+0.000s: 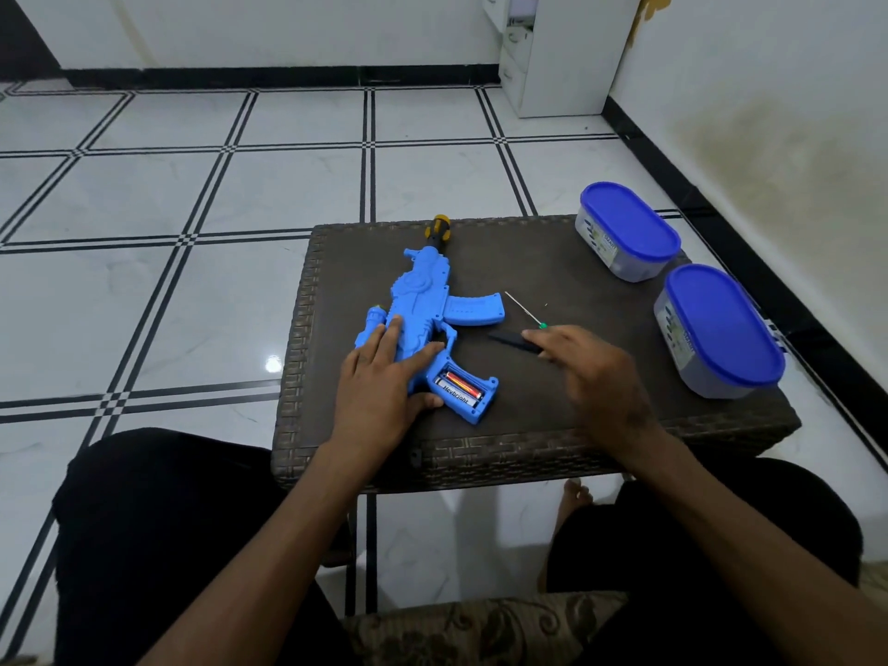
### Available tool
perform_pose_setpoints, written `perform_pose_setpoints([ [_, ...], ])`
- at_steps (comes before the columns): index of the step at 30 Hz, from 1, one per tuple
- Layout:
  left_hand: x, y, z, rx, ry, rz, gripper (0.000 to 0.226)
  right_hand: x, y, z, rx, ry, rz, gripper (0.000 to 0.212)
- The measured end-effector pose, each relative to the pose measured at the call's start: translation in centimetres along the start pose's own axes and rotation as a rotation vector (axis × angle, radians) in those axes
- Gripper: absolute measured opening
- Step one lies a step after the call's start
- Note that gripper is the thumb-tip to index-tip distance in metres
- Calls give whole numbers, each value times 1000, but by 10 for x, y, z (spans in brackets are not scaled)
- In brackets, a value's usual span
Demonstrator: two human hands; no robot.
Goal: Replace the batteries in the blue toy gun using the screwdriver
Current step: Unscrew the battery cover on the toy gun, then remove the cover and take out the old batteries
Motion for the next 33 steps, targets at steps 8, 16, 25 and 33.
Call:
perform_pose_setpoints([
  [8,-2,-4,2,-17,46,-29,65,-24,-16,23,197,-151,-29,36],
  [16,-5,-4,-4,-35,98,-29,66,-26,4,13,60,-129,291,25],
  [25,-12,-10,-6,-94,125,-48,66,-41,30,22,310,-210,583,25],
  [33,-5,-12,-7,-117,-33,92,54,-12,43,-10,61,-40,446,22],
])
Point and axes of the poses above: each hand's wrist, its own y-axis towards the middle knuckle, its own z-axis out of the palm, x = y × z, the point moved 1 cm from there along y, towards the middle knuckle, and after that the axes turned 2 degrees about -z, right-handed, at the moved point
